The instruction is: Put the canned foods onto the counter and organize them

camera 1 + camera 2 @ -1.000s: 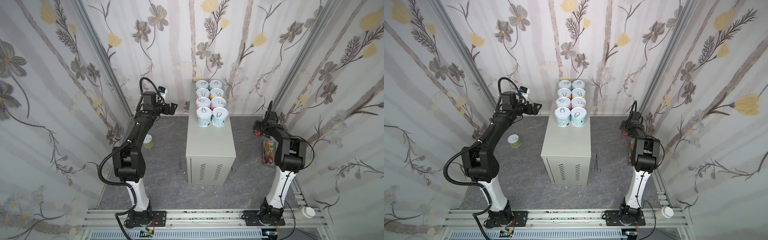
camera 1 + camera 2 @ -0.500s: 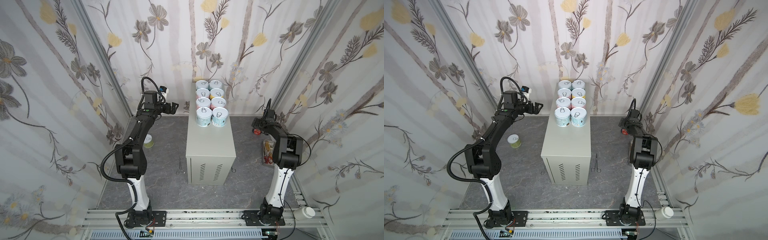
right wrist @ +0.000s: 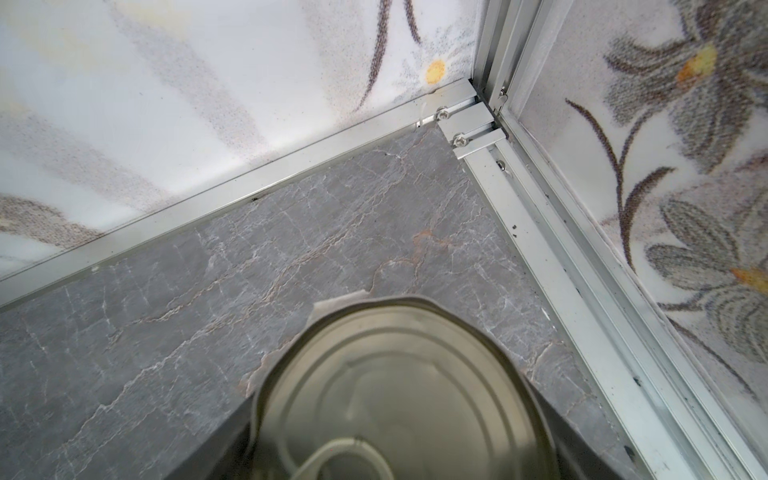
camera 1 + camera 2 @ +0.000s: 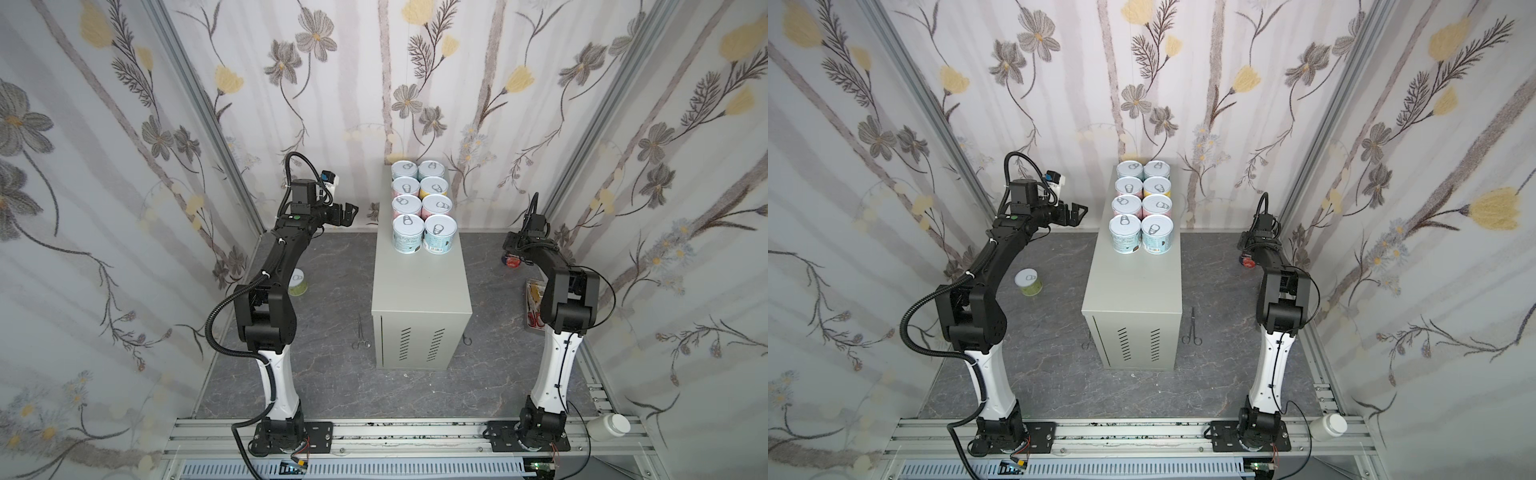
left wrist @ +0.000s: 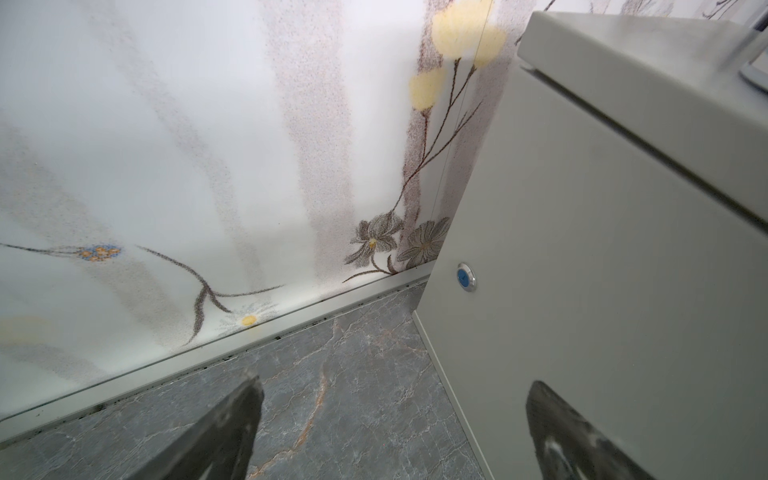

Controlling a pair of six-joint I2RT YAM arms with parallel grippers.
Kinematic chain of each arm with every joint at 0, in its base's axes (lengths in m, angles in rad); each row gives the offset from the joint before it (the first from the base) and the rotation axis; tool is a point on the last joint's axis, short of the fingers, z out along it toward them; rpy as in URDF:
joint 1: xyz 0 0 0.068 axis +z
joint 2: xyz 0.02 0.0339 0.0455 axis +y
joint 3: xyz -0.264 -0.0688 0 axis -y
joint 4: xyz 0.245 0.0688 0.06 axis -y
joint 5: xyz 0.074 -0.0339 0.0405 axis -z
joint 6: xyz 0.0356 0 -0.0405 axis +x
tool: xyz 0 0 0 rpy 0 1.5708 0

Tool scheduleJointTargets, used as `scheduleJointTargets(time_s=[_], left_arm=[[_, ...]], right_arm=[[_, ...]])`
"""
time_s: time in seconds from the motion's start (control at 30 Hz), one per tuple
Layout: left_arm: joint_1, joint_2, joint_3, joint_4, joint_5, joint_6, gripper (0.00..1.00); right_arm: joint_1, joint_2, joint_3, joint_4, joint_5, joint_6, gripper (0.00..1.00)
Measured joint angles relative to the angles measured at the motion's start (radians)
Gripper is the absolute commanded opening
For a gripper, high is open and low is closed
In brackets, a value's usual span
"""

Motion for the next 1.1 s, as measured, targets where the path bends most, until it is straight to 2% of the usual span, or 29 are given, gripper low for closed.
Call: scheduleJointTargets(time_s=[0.17,0.33,0.73,1.1], left_arm=[[-0.001,-0.002,0.010,-0.008,0.000,0.000,1.00],[-0.005,-0.036,0.010,-0.035,-0.001,0.000,1.00],[-0.010,-0.243,-0.111,-0.048,-0.024,0.000,1.00],[-0.010,-0.514,-0.297,-0.063,-0.092,0.058,1.00]], right_arm=[[0.003,0.000,0.003,-0.006,-0.006,-0.008,0.52],[0.003,-0.003,-0.004,-0.005,-0.011,-0.009,0.42],[0.014,-0.151,-0.042,-0.147,-0.069,-0.064,0.35],[0.080,-0.536,-0.019,-0.271,-0.074,-0.149,0.33]])
